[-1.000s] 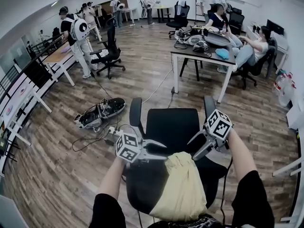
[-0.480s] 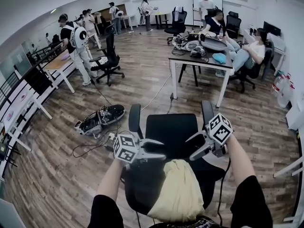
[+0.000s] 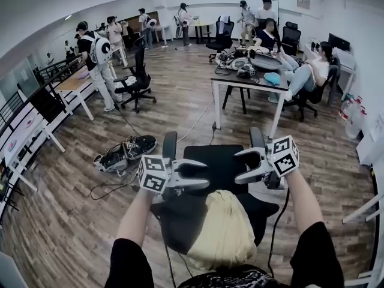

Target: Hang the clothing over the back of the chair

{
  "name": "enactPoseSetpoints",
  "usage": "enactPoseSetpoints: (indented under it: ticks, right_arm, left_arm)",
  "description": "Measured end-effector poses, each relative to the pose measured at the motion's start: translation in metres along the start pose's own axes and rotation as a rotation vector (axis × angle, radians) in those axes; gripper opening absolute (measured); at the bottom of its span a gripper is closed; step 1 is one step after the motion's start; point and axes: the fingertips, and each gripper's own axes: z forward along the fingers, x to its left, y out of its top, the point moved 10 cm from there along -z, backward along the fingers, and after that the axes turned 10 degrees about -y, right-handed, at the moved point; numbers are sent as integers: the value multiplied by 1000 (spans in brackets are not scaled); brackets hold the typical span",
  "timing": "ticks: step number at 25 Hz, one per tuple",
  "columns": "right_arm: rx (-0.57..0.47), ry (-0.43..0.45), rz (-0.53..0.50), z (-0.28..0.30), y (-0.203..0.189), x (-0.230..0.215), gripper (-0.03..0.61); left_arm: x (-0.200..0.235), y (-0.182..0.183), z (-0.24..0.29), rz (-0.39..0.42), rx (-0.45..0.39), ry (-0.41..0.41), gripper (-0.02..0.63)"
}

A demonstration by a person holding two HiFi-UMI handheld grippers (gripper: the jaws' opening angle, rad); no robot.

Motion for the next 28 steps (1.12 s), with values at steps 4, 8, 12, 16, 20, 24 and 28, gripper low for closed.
enactPoseSetpoints:
  ticks: [4, 8, 12, 16, 20, 24, 28]
  right_arm:
    - [-80, -121, -75, -14, 15, 23, 400]
    - [-185, -231, -125, -28, 27, 51, 400]
    - [-221, -293, -169, -37, 31, 85, 400]
    - [-210, -332, -209, -40, 34, 117, 400]
    - [-177, -457, -239, -40, 33, 146, 390]
    - [-174, -526, -227, -37, 27, 168, 364]
    - [-207, -567, -211, -36, 22, 194, 330]
  left_arm:
    - [-22, 22, 5, 103, 10, 25, 216]
    - [-46, 43, 5, 166, -23, 61, 216]
    - [-70, 56, -5, 194, -93, 154, 216]
    - [-95, 62, -18, 200, -124, 277, 215]
    - [-133, 66, -15, 252, -80, 312, 215]
    - [-161, 63, -5, 267, -40, 323, 215]
    - [-185, 53, 2, 273, -42, 338, 215]
